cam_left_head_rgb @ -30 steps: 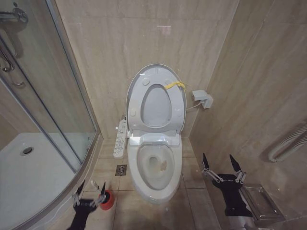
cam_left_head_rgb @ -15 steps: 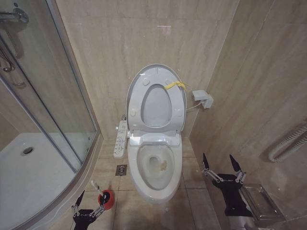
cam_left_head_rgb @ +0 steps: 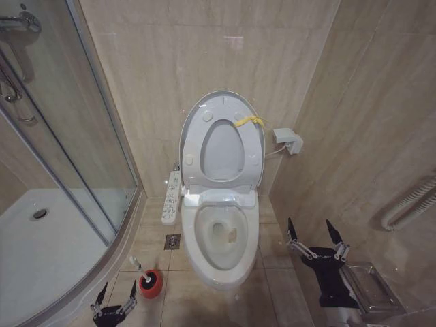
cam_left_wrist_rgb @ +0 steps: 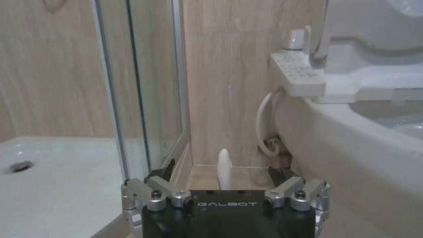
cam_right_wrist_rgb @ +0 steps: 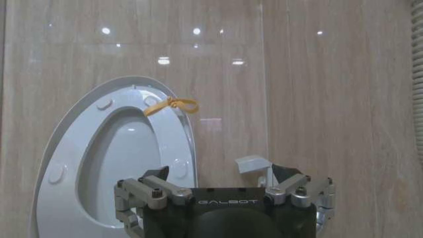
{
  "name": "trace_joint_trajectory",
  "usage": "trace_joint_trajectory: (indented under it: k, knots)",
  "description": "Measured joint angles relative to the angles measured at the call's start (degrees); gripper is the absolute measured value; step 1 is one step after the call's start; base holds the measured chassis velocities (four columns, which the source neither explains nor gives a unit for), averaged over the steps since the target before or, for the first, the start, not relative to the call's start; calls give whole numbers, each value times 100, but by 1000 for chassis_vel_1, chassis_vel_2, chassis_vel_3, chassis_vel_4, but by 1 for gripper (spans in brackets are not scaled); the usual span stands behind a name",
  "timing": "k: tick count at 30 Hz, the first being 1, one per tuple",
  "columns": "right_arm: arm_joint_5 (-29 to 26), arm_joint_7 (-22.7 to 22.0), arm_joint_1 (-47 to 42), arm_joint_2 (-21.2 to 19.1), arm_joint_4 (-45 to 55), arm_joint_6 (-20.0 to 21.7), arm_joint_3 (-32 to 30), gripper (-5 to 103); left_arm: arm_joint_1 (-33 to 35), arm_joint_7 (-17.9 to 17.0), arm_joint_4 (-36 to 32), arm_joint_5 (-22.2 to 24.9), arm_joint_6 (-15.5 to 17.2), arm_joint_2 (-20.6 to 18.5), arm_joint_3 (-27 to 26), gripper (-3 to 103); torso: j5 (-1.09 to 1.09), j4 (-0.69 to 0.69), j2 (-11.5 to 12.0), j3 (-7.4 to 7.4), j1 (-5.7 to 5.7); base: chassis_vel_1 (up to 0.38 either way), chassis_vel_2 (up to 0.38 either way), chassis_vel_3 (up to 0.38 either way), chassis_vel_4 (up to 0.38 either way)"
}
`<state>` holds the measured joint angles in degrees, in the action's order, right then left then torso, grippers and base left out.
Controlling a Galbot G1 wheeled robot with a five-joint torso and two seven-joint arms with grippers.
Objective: Open the toilet lid, clean the toilet bowl with a toilet brush, close the toilet lid, and flush.
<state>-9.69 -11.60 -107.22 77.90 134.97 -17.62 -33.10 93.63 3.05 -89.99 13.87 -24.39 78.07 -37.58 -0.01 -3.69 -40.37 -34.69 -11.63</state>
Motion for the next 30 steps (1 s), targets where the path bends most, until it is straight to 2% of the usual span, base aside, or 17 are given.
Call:
trace_joint_trajectory:
  k: [1,5,13,25,26,30]
  knots:
    - [0,0,0,0,0,0,0,100,0,0,0,0,0,0,0,97,0,0,0,0,0,0,0,0,0]
    - [0,0,0,0,0,0,0,100,-708,331,729,167,-42,-176,90,98,0,0,0,0,0,0,0,0,0]
    - [0,1,0,0,0,0,0,100,-1409,624,1587,309,-108,-299,241,98,0,3,0,-1,0,0,0,0,0]
    - [0,1,0,0,0,0,1,100,-2021,770,2307,321,-163,-518,361,94,1,2,0,0,-1,0,0,0,0]
    - [0,1,0,0,0,0,0,100,-2067,790,2358,321,-163,-533,371,98,1,2,0,0,0,0,0,0,0]
    - [0,1,0,0,0,0,0,100,-2199,906,2489,321,-167,-551,405,98,1,2,0,0,0,0,0,0,0]
